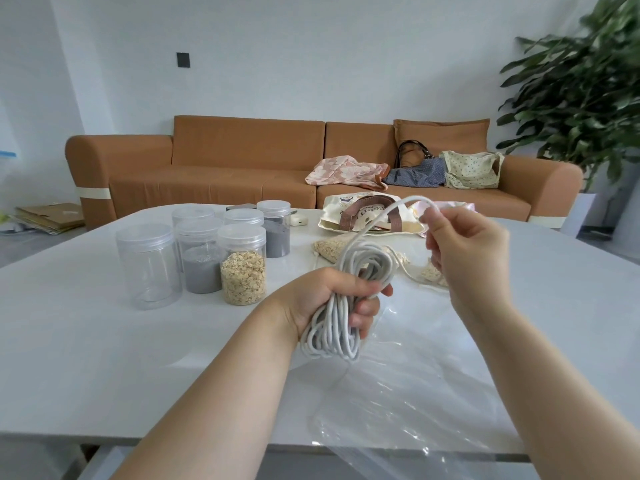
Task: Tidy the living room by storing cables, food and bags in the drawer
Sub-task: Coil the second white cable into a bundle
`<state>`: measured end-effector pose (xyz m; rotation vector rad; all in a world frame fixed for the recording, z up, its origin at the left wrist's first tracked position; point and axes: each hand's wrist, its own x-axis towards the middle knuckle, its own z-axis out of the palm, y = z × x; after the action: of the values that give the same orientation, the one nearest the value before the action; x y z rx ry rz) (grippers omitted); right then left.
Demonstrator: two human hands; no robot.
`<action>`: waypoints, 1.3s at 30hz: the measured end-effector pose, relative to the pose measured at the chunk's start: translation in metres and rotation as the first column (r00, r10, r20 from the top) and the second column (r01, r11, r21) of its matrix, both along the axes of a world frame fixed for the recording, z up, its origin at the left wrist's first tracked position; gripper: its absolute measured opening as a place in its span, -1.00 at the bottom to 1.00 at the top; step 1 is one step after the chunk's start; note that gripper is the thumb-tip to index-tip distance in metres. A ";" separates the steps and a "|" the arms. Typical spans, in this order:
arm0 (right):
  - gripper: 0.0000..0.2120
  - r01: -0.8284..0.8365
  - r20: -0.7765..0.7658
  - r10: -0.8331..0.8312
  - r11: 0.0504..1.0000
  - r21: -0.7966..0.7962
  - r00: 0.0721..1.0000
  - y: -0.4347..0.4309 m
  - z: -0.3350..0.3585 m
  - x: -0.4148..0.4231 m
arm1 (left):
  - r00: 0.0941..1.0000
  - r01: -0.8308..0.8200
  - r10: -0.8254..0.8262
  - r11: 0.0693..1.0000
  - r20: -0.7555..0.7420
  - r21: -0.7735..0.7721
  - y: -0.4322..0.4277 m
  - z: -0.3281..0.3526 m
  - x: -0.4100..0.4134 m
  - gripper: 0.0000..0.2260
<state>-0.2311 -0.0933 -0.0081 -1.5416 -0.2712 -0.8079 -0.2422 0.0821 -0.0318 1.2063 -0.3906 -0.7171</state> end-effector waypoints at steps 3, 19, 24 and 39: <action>-0.71 0.017 -0.090 -0.028 0.992 -0.128 0.996 0.001 -0.007 0.001 | 0.997 0.055 -0.048 0.991 0.061 -0.122 0.003 -0.002 0.004 -0.87; -0.80 -0.116 -0.237 0.039 0.940 -0.321 0.971 0.022 -0.022 -0.012 | 0.889 -0.454 0.426 0.776 -0.166 -0.437 -0.001 0.007 0.008 -0.93; -0.85 -0.192 -0.267 0.102 0.921 -0.338 0.958 0.026 -0.024 -0.017 | 0.808 -0.588 0.561 0.741 -0.182 -0.324 0.000 0.003 0.012 -0.84; -0.74 -0.269 -0.266 0.171 0.879 -0.393 0.949 0.031 -0.023 -0.027 | 0.762 -0.627 0.644 0.707 -0.069 -0.328 -0.009 0.003 0.012 -0.91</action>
<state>-0.2582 -0.0624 -0.0311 -1.9530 -0.4725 -0.3982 -0.2298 0.0729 -0.0292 0.9412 -0.1015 -0.0038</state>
